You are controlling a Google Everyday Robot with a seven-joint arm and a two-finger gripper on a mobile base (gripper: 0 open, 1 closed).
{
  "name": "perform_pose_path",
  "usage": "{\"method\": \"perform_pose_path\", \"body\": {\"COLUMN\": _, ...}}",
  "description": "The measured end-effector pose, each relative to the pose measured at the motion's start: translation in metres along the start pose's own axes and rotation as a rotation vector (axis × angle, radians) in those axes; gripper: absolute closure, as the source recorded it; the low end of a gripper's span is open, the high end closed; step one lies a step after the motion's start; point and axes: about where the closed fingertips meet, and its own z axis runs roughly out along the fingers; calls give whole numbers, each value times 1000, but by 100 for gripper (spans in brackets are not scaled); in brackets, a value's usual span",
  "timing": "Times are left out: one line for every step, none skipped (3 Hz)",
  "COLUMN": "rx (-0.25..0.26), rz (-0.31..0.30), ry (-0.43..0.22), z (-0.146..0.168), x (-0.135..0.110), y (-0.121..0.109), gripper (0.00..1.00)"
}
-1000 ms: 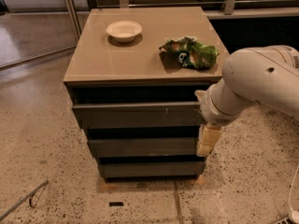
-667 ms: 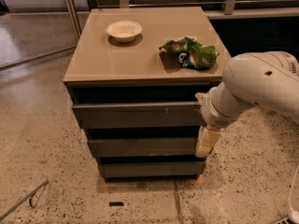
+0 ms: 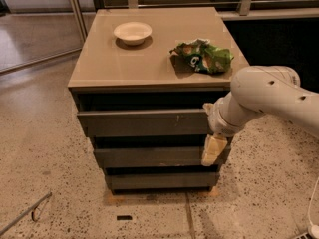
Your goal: Open top drawer
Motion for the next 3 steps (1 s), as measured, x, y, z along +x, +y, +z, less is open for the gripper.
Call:
{"method": "perform_pose_path", "body": {"rx": 2, "rz": -3, "ry": -21, "z": 19, "x": 0, "y": -11, "gripper": 0}}
{"method": "perform_pose_path", "body": {"rx": 15, "rz": -10, "ry": -30, "z": 33, "x": 1, "y": -21, "gripper": 0}}
{"method": "perform_pose_path", "body": {"rx": 27, "rz": -27, "ry": -30, "z": 47, "x": 0, "y": -32, "gripper": 0}}
